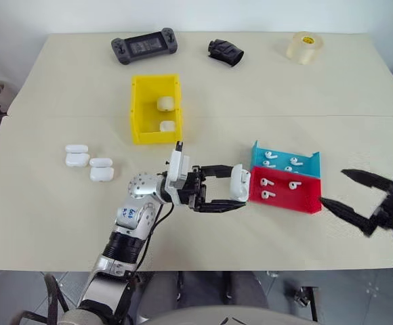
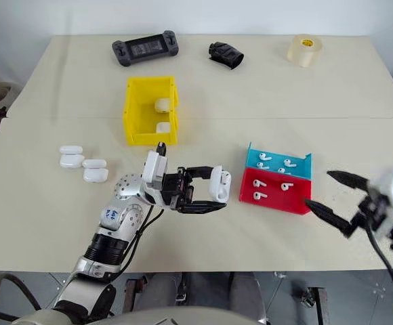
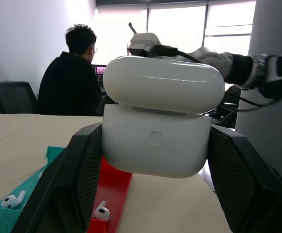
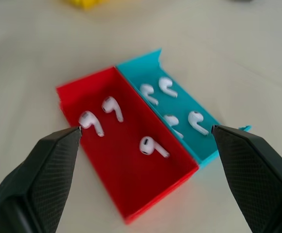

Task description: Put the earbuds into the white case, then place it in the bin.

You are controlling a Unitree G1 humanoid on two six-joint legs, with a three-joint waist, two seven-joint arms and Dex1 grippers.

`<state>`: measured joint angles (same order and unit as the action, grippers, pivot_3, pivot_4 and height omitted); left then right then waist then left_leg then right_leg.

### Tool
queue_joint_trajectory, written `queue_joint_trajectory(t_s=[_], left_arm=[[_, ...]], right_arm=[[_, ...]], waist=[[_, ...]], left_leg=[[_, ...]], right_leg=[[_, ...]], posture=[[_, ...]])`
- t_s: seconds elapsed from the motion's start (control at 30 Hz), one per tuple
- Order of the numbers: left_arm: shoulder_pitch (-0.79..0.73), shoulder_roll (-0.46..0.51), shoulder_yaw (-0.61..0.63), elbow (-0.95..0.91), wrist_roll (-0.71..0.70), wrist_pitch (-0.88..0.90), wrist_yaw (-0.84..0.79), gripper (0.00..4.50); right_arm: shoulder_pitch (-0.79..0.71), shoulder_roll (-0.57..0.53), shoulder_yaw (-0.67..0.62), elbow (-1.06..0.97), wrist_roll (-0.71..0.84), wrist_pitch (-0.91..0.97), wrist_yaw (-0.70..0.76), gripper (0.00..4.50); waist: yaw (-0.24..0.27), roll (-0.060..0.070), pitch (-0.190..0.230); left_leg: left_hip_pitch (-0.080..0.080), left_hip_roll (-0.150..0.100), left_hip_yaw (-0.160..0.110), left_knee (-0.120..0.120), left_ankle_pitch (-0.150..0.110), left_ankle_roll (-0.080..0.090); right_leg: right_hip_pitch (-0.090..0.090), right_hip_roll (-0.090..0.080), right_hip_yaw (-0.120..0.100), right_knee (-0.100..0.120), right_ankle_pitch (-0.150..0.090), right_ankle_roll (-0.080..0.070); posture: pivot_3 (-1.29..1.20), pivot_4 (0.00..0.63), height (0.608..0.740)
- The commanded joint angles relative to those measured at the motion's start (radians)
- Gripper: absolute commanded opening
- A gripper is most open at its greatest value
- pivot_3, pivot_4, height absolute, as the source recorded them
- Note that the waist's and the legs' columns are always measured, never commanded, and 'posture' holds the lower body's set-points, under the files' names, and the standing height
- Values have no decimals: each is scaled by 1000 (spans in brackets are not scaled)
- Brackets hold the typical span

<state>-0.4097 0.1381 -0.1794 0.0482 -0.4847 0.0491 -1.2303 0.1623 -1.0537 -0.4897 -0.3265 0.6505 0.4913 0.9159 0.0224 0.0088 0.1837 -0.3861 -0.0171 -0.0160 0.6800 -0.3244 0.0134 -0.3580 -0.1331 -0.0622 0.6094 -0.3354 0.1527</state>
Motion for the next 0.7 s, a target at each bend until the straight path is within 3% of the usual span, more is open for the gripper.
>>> queue_joint_trajectory(t_s=[0.03,0.17,0.3,0.5,0.7], left_arm=[[14,3,-6,-52,-5,-7,22,2837],[26,2,-9,-66,11,-20,54,2837],[40,7,-14,-88,14,-20,72,2837],[54,21,-27,-113,14,-15,85,2837],[42,24,-40,-117,21,-10,102,2837]], right_arm=[[-156,-71,118,80,-29,88,18,4472],[-443,-139,377,245,-157,133,126,4472],[-685,-101,580,443,-327,79,207,4472],[-885,-13,718,685,-489,-50,301,4472],[-973,63,764,829,-581,-135,353,4472]], waist=[[9,0,0],[4,1,1],[1,1,1],[-1,1,1],[1,2,1]], left_leg=[[-1,0,-2,0,0,0],[-4,-2,-3,0,0,0],[-5,-4,-2,0,0,1],[-5,-4,-1,0,0,1],[-5,-4,-1,0,0,0]], right_leg=[[0,0,-1,0,0,0],[0,-1,-2,1,0,0],[-1,-2,-3,-1,0,1],[-2,-1,-4,1,1,1],[-2,-2,-4,1,1,1]], posture=[[0,150,740],[0,150,740],[0,150,740],[0,150,740],[0,150,740]])
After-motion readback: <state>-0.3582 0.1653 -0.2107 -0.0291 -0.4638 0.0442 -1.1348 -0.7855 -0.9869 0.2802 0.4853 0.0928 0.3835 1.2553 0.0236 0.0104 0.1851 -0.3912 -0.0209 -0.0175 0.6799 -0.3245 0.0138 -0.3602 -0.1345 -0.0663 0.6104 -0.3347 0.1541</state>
